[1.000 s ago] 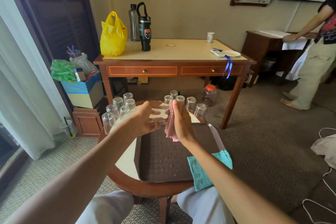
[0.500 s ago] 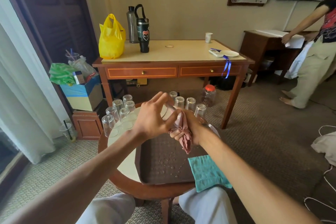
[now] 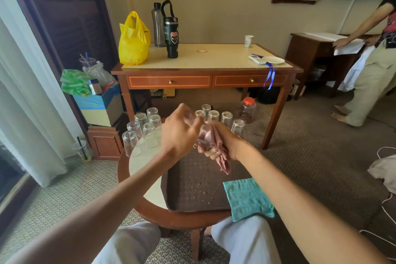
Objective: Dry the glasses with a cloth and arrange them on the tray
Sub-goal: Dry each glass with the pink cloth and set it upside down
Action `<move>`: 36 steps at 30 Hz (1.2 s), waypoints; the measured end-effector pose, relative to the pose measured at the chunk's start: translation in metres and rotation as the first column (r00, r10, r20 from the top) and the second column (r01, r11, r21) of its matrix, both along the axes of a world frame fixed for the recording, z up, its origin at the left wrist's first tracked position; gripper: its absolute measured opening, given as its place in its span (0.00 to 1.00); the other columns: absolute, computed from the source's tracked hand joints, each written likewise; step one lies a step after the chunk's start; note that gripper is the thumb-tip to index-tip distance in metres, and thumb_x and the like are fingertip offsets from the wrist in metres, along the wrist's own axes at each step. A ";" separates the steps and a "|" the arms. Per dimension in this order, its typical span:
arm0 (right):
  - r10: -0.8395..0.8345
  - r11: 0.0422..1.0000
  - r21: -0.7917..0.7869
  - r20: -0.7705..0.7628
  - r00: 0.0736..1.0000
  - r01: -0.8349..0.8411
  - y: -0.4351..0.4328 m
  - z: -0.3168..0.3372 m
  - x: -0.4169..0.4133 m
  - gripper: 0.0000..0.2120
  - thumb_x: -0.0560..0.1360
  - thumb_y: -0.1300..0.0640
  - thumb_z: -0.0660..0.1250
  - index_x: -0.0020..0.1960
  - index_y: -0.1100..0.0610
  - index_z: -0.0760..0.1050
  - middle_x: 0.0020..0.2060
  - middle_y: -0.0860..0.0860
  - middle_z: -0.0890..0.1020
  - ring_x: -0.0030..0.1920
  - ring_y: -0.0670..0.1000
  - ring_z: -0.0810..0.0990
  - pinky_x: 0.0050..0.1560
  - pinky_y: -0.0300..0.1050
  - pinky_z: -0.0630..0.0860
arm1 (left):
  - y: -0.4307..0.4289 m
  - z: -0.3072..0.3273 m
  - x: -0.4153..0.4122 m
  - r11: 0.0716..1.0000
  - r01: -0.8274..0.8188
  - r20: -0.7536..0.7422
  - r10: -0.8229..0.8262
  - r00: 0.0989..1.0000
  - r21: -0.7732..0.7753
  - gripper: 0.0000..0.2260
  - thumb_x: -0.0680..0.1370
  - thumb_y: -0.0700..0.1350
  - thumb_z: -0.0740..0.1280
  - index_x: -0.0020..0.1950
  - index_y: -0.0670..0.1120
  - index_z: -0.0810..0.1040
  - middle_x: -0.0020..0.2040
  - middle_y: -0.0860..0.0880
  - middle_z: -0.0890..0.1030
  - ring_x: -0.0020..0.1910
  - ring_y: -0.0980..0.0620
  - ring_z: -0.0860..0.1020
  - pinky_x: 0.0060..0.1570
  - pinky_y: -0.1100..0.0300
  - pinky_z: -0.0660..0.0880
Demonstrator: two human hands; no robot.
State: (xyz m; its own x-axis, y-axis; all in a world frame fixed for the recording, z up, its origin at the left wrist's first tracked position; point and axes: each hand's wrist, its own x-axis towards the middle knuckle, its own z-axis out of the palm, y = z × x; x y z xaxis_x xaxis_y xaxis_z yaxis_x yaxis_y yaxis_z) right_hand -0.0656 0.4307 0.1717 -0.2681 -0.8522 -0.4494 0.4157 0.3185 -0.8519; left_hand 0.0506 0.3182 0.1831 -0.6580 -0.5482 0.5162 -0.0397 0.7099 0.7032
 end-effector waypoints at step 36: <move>-0.534 0.824 -0.300 -0.695 0.482 0.480 -0.031 -0.012 0.040 0.30 0.85 0.41 0.45 0.38 0.56 0.74 0.31 0.52 0.80 0.29 0.46 0.79 0.29 0.35 0.70 | -0.027 0.000 -0.005 0.852 0.070 -0.053 -0.049 0.997 0.518 0.11 0.82 0.50 0.60 0.51 0.44 0.78 0.46 0.43 0.84 0.32 0.48 0.77 0.31 0.58 0.74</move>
